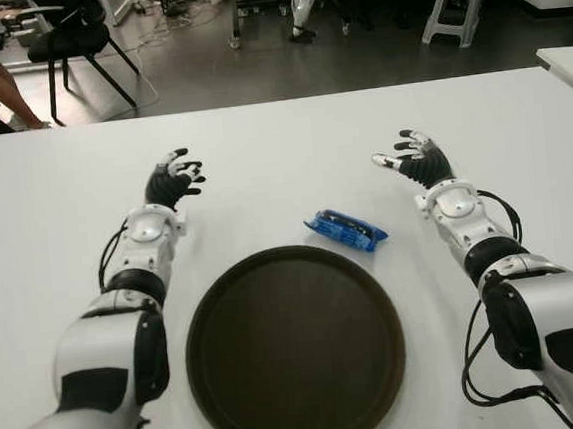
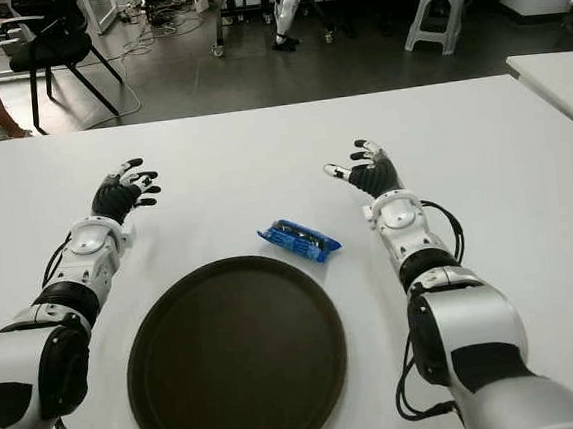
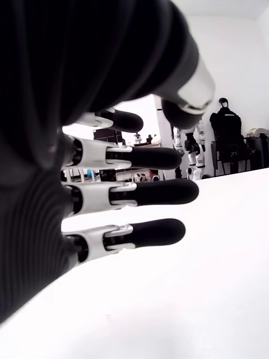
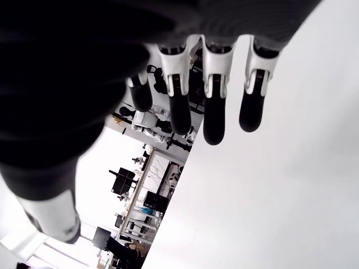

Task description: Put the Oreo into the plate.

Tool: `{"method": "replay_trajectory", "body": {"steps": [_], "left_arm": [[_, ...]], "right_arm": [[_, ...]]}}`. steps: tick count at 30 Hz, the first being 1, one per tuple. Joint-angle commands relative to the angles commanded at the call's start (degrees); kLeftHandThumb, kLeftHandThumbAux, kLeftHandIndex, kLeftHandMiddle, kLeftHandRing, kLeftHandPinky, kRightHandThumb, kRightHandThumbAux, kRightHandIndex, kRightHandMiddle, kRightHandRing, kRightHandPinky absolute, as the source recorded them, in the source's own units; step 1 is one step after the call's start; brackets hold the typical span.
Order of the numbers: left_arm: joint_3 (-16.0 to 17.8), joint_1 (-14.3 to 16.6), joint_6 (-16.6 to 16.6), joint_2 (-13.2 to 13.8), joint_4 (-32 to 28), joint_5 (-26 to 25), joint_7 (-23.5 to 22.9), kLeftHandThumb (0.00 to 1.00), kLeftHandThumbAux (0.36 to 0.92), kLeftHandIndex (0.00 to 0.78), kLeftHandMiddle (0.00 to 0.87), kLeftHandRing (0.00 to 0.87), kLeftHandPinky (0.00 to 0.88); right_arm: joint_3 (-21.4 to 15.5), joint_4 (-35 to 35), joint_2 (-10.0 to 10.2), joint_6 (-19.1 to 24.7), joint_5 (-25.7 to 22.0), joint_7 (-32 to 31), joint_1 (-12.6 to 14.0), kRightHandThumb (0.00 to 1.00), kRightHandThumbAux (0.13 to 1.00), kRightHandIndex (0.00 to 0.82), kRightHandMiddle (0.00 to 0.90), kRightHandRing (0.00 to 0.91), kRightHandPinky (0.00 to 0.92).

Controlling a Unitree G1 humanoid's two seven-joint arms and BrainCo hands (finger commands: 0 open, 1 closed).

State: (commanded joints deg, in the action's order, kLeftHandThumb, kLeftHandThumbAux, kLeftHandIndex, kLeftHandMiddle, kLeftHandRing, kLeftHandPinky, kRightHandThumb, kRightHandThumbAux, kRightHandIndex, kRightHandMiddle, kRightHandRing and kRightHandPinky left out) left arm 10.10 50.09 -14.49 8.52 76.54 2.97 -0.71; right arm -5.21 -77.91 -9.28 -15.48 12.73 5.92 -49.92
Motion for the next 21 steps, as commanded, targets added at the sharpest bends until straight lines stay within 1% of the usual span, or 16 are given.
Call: {"method": "replay_trajectory", "body": {"steps": [4, 21], "left_arm": [[0.0, 0.1, 0.2, 0.0, 0.0, 0.0, 0.1, 0.486, 0.679, 0.156, 0.295, 0.354, 0.384], [0.3, 0.1, 0.2, 0.0, 0.1, -0.3, -0.8, 0.479, 0.694, 0.155, 0.294, 0.344, 0.369]], "right_arm": [[0.0, 0.0, 0.0, 0.0, 0.1, -0.1, -0.1, 0.133, 0.632, 0.159, 0.238, 0.247, 0.271], [-0.5, -0.1, 0.1, 0.3, -0.2, -0.2, -0.2, 0.125, 0.61, 0.161, 0.237, 0.246, 0.264]]}}
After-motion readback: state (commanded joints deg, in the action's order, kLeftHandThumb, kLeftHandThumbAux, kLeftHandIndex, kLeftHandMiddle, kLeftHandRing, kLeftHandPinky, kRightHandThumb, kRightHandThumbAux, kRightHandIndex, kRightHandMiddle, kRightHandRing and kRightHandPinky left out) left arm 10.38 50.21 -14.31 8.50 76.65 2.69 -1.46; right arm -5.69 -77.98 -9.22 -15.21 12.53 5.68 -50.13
